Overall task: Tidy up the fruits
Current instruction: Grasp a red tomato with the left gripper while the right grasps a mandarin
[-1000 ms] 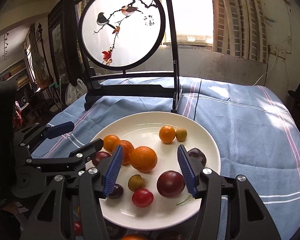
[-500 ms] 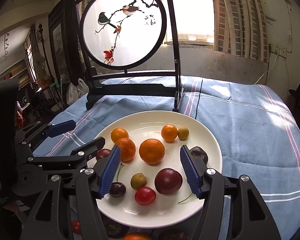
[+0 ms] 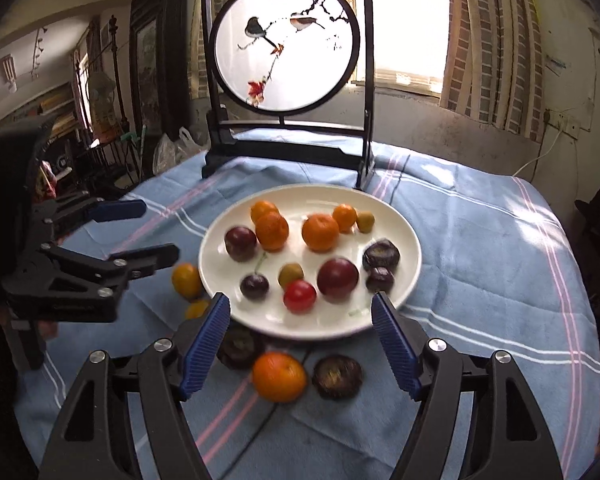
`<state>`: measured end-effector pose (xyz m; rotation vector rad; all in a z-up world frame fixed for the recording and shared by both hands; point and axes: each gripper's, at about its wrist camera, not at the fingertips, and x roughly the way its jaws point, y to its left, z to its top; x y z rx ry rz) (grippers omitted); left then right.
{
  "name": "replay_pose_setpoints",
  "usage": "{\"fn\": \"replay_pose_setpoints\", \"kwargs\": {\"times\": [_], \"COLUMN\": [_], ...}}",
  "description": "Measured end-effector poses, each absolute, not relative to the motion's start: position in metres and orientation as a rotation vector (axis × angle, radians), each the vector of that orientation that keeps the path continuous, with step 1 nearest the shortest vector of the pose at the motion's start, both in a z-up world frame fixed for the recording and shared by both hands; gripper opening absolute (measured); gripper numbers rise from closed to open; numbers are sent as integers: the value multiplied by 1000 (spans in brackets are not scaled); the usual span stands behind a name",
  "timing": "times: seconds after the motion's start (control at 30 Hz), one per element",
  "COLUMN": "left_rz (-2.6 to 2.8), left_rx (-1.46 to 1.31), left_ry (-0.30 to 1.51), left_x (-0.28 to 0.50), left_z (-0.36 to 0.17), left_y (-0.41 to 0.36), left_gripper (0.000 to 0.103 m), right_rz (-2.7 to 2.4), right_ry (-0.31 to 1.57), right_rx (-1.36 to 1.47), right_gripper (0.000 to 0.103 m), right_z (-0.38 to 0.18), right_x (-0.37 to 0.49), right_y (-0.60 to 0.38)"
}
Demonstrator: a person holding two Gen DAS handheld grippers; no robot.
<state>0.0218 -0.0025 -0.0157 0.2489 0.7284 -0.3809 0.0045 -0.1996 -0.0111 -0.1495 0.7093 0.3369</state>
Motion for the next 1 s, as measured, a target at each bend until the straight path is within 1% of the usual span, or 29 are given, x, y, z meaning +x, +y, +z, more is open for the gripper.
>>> {"fn": "replay_pose_setpoints", "kwargs": {"times": [0.13, 0.23, 0.33, 0.4, 0.43, 0.47, 0.7, 0.83, 0.9, 0.93, 1.0], "left_rz": [-503, -519, -525, -532, -536, -545, -560, -542, -541, -539, -533], "left_rx": [320, 364, 349, 337, 330, 323, 292, 296, 281, 277, 270], "left_ry": [813, 848, 891, 935, 943, 935, 902, 894, 898, 897, 896], "left_x": [1, -2, 6, 12, 13, 13, 10, 10, 11, 12, 13], "left_z": [-47, -64, -76, -84, -86, -84, -74, -73, -73, -72, -72], "left_y": [-11, -22, -27, -29, -29, -28, -22, -21, -19, -17, -15], "left_gripper": [78, 73, 63, 38, 36, 29, 28, 28, 28, 28, 28], "right_rz": [297, 300, 321, 341, 354, 365, 423, 445, 439, 427, 441], "right_ry": [797, 820, 833, 839, 840, 840, 804, 834, 857, 861, 830], "right_rx": [-140, -121, -126, -143, -155, -170, -339, -443, -516, -564, -609], "right_gripper": [74, 74, 74, 74, 74, 74, 74, 73, 70, 62, 56], "right_z": [-36, -44, -50, -53, -54, -55, -50, -57, -68, -73, -73], "right_x": [-4, -8, -9, -10, -9, -10, -3, 11, 14, 14, 9], "right_y": [-221, -226, -222, -214, -210, -204, -165, -143, -134, -131, -127]}}
